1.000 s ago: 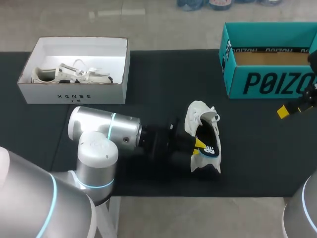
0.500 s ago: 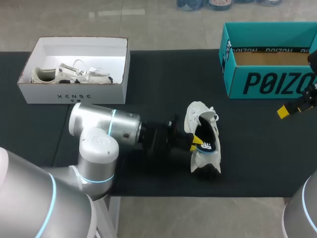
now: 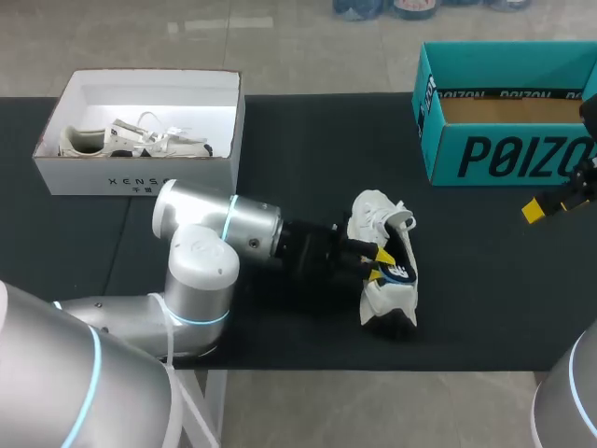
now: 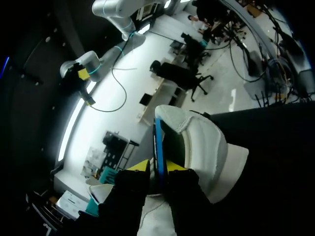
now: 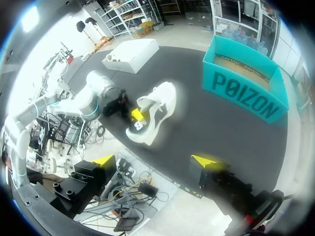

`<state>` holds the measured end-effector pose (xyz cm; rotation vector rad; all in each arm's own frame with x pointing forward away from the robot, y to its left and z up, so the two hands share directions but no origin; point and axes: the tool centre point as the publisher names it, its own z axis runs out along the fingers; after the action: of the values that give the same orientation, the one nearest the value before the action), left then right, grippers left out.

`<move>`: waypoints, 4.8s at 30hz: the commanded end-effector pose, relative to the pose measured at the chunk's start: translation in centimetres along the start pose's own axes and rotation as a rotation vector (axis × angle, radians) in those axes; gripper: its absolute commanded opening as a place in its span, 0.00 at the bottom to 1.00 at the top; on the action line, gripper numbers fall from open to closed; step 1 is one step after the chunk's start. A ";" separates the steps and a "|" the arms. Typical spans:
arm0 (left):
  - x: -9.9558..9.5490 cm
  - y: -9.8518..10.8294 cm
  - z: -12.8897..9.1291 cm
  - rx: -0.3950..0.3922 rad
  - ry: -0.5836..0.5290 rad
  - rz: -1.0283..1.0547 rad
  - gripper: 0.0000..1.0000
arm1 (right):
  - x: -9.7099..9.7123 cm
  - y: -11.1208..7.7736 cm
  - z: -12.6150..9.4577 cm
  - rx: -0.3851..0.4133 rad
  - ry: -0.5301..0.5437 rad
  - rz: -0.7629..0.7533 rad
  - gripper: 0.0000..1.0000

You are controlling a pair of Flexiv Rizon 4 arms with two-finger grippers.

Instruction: Take the shoe out of the shoebox, open the shoe tongue, remove and reinsert the insole, then place the shoe into the shoebox

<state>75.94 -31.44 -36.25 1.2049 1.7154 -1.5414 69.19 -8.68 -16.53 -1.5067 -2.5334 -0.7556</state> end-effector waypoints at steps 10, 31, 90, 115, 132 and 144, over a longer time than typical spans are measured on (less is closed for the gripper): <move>-0.3 -3.0 -3.0 -0.047 -0.006 0.001 0.25 | 0.0 0.0 0.1 0.002 -0.001 0.001 1.00; -0.1 -2.4 -1.1 -0.017 -0.017 -0.016 0.01 | 0.0 0.0 0.1 0.002 -0.001 0.001 1.00; -5.1 -3.3 -6.6 0.028 0.351 0.092 0.45 | 0.0 0.0 0.1 0.002 -0.001 0.001 1.00; -5.0 -4.6 -9.5 -0.127 1.168 0.198 1.00 | 0.0 0.0 0.1 0.002 -0.001 0.001 1.00; -2.8 -5.4 -5.5 -0.196 1.431 -0.039 0.00 | 0.0 0.0 0.1 0.002 -0.001 0.001 1.00; -1.4 -3.4 -2.0 -0.313 1.594 -0.071 0.00 | 0.0 0.0 0.1 0.002 -0.001 0.001 1.00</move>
<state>73.92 -29.00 -32.63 2.1645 2.5286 -0.3589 69.19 -8.67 -16.57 -1.5064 -2.5332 -0.7567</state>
